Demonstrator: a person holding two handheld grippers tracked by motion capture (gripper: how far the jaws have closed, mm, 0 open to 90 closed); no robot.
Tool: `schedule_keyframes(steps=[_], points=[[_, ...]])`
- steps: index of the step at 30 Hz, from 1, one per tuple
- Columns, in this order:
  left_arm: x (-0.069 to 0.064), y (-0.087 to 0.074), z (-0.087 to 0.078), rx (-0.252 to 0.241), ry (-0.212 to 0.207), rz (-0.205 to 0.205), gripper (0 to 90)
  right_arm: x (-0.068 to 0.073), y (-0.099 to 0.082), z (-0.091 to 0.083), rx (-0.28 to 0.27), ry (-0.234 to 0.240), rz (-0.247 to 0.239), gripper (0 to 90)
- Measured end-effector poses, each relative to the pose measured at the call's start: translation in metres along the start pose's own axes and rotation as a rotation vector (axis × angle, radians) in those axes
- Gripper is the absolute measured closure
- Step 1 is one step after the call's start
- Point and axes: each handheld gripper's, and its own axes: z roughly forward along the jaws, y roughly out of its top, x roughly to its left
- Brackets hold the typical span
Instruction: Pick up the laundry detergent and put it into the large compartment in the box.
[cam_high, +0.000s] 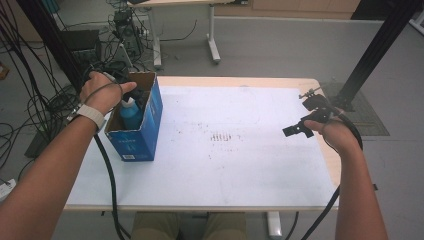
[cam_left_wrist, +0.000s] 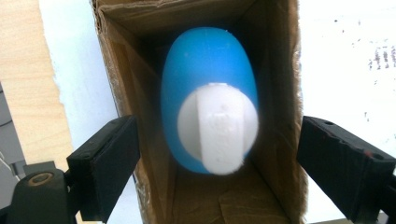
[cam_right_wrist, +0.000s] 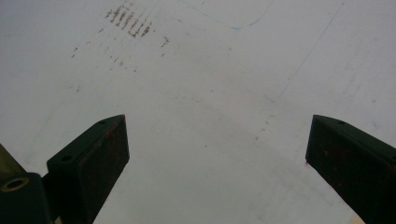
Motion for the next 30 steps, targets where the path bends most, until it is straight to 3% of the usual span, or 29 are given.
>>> schedule_keyframes(steps=[9, 15, 22, 30], points=[[-0.007, -0.002, -0.018, -0.01, -0.007, 0.035, 11.4, 0.003, 0.001, -0.003, -0.004, -0.002, -0.006, 5.9], [-0.015, -0.006, -0.034, -0.024, 0.022, 0.065, 11.4, 0.005, -0.001, -0.008, -0.01, -0.007, -0.007, 5.9], [-0.018, -0.01, -0.055, -0.038, -0.002, 0.092, 10.3, 0.007, -0.002, -0.012, -0.01, -0.012, -0.006, 5.9], [-0.03, -0.016, -0.083, -0.073, -0.028, 0.187, 8.7, 0.008, -0.002, -0.016, -0.012, -0.019, -0.009, 5.9]])
